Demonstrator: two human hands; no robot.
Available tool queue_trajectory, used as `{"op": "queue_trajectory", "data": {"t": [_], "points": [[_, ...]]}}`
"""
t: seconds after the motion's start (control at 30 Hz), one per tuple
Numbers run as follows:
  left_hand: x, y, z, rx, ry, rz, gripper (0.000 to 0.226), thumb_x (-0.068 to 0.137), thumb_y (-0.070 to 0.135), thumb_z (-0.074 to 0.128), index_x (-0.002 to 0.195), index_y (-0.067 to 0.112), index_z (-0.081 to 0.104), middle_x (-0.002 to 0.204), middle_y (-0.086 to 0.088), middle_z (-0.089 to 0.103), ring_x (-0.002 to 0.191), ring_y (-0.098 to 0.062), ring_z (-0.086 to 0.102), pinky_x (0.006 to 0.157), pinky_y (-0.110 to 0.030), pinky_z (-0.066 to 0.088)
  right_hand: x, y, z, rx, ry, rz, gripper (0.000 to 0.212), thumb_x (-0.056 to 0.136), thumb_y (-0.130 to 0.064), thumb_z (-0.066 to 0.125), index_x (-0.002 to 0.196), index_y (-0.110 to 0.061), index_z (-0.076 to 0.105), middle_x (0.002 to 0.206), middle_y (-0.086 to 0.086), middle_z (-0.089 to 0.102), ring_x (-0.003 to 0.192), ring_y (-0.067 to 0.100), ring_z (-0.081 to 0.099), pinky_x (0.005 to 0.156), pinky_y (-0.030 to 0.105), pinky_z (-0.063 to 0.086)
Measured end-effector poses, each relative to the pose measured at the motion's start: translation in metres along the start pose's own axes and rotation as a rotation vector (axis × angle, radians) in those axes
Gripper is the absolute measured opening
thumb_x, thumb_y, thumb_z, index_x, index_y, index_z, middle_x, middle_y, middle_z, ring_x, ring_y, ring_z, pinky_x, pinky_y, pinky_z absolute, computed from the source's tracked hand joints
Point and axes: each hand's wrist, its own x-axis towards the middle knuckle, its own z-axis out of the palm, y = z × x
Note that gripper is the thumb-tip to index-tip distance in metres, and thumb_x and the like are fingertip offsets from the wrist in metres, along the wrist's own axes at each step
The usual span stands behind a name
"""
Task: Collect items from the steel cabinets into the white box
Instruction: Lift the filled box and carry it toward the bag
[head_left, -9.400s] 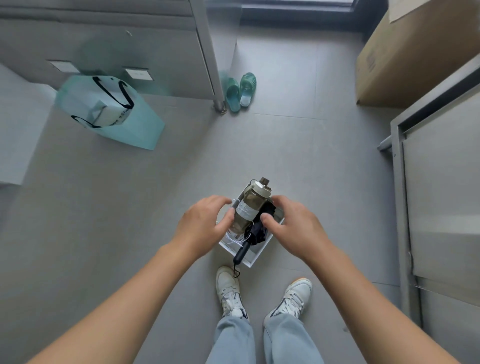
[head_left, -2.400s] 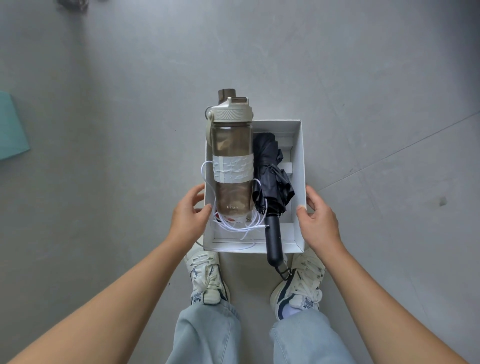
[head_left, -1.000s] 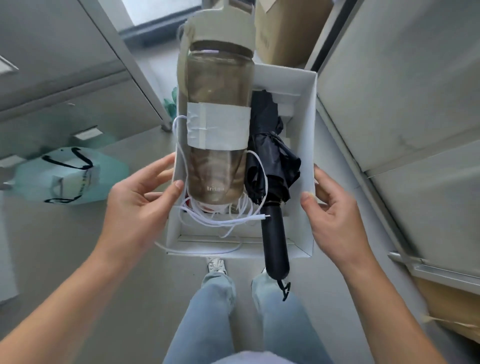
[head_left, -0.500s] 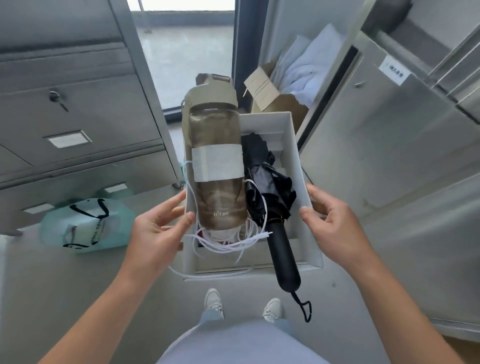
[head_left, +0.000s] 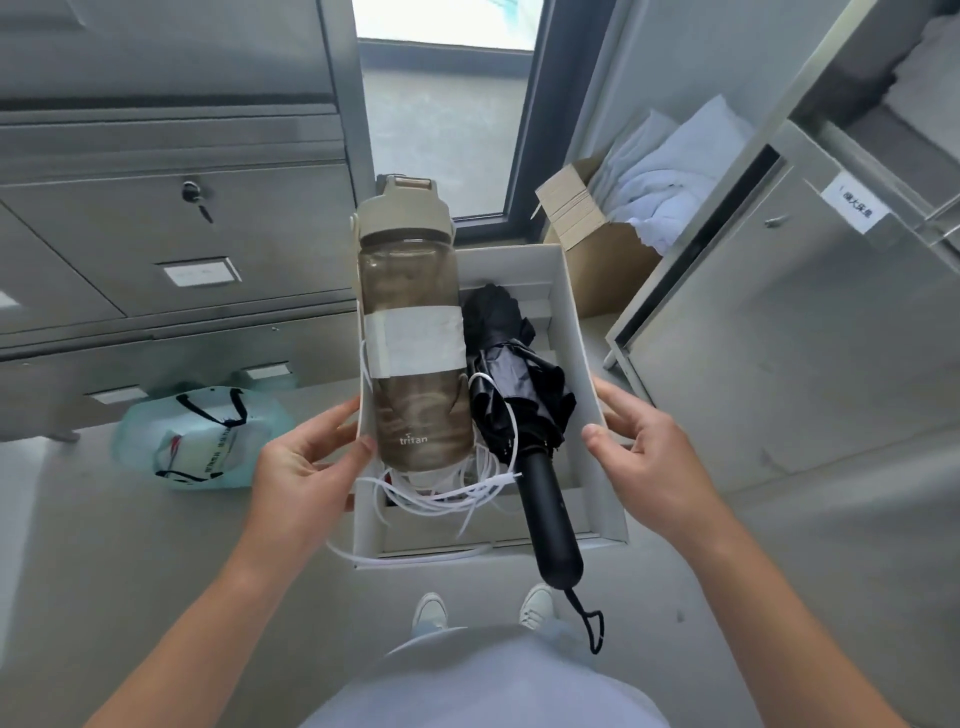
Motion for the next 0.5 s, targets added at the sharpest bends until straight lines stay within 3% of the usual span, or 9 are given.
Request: {"op": "queue_trajectory", "data": {"t": [0.17,0.3,0.4,0.5], "points": [[0.004,0.006,-0.008,0.005,0.078,0.003,0.041,0.091,0.009,0.068,0.127,0.03,0.066,0.103,0.008,0.076,0.076,-0.013,0.069,0.061,-0.042,0.06,0.025,-0.006,0.005,0.026,-0.075,-0.066,0.053,0.1,-0.021,0.06,0.147,-0.044,0.048,0.135,-0.018,0.065,0.128,0.004,0.058,0.106,0.043,0.052],[0.004,0.011,-0.008,0.025,0.157,0.021,0.039,0.091,0.01,0.068,0.124,0.032,0.068,0.101,0.012,0.076,0.071,-0.006,0.068,0.052,-0.032,0.058,0.047,-0.007,0.008,0.05,-0.148,-0.088,0.054,0.101,-0.02,0.061,0.149,-0.039,0.047,0.138,-0.014,0.063,0.13,0.006,0.057,0.11,0.043,0.049],[0.002,0.014,0.001,0.008,0.224,0.014,0.039,0.09,0.008,0.068,0.117,0.037,0.069,0.097,0.014,0.076,0.072,-0.001,0.067,0.057,-0.036,0.059,0.067,-0.006,0.007,0.049,-0.224,-0.106,0.055,0.1,-0.024,0.061,0.15,-0.042,0.046,0.136,-0.007,0.066,0.125,0.013,0.063,0.107,0.048,0.051],[0.0,0.02,0.015,0.011,0.296,0.011,0.042,0.089,0.006,0.069,0.106,0.045,0.069,0.095,0.018,0.076,0.076,0.005,0.067,0.058,-0.025,0.058,0.091,-0.004,0.0,0.038,-0.297,-0.15,0.054,0.1,-0.021,0.061,0.15,-0.038,0.048,0.138,-0.008,0.064,0.127,0.015,0.062,0.107,0.044,0.051]]}}
